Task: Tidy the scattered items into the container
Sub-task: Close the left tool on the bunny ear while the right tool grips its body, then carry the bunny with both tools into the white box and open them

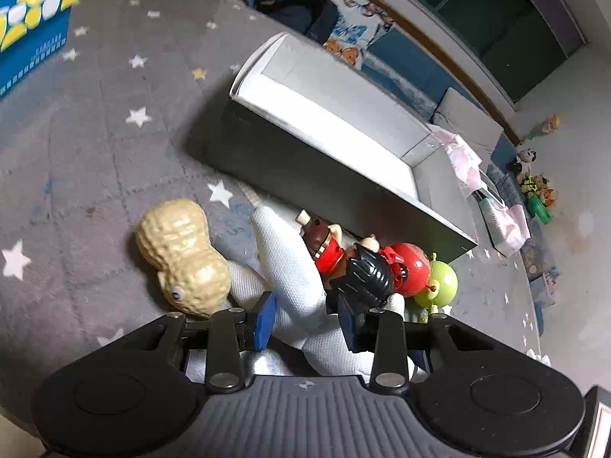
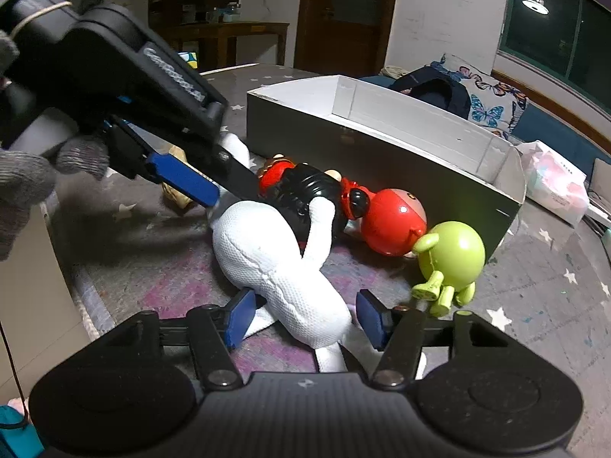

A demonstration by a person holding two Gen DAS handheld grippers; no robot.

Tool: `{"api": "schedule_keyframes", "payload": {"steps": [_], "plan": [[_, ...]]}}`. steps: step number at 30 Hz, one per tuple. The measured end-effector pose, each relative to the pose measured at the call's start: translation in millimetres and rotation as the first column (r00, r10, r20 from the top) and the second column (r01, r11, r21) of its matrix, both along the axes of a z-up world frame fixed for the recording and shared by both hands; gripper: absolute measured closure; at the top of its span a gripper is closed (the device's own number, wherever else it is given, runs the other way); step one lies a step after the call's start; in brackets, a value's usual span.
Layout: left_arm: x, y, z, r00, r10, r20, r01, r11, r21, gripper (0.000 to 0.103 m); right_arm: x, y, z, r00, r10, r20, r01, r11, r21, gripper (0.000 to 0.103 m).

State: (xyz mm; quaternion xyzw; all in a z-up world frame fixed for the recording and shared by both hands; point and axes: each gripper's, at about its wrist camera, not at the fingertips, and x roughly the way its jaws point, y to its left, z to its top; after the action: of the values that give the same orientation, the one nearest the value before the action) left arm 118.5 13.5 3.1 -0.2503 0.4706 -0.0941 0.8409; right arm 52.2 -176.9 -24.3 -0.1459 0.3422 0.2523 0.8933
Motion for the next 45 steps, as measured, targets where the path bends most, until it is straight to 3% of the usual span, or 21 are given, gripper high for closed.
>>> {"api": "schedule_keyframes", "payload": {"steps": [4, 7, 10, 15, 20, 31, 37, 45], "plan": [[3, -2, -5, 1.0, 0.004, -0.005, -0.004, 1.0, -0.004, 0.066, -2, 0, 0, 1.0, 0.012, -0.001, -0.012, 1.0, 0.008, 0.052], [3, -4, -6, 1.0, -0.008, 0.008, 0.008, 1.0, 0.007, 0.08, -4, 0, 2, 1.0, 0.018, 0.008, -0.018, 1.0, 0.001, 0.057], [-1, -5, -5, 1.0, -0.023, 0.02, 0.023, 1.0, 0.002, 0.087, -9, -1, 3, 1.0, 0.019, 0.019, -0.018, 1.0, -0.007, 0.061], [-14, -7, 14, 0.996, -0.045, 0.081, 0.046, 0.999, -0.011, 0.089, -18, -7, 13, 0.998, 0.022, 0.053, -0.021, 1.0, -0.012, 0.064], [-14, -8, 48, 0.981, -0.062, 0.183, 0.07, 0.997, -0.039, 0.09, -15, -13, 45, 0.99, 0.031, 0.14, -0.027, 0.999, -0.032, 0.066], [48, -18, 99, 0.939, -0.041, 0.341, 0.053, 0.998, -0.026, 0.09, 56, -7, 102, 0.957, 0.053, 0.285, -0.011, 0.989, -0.147, 0.067], [103, -14, 86, 0.949, 0.0, 0.316, 0.012, 0.999, -0.038, 0.09, 112, 3, 99, 0.959, 0.078, 0.271, -0.018, 0.977, -0.214, 0.067], [160, -8, 46, 0.975, 0.037, 0.217, -0.03, 0.999, -0.034, 0.091, 175, 15, 62, 0.978, 0.108, 0.178, -0.056, 0.959, -0.278, 0.067]]}}
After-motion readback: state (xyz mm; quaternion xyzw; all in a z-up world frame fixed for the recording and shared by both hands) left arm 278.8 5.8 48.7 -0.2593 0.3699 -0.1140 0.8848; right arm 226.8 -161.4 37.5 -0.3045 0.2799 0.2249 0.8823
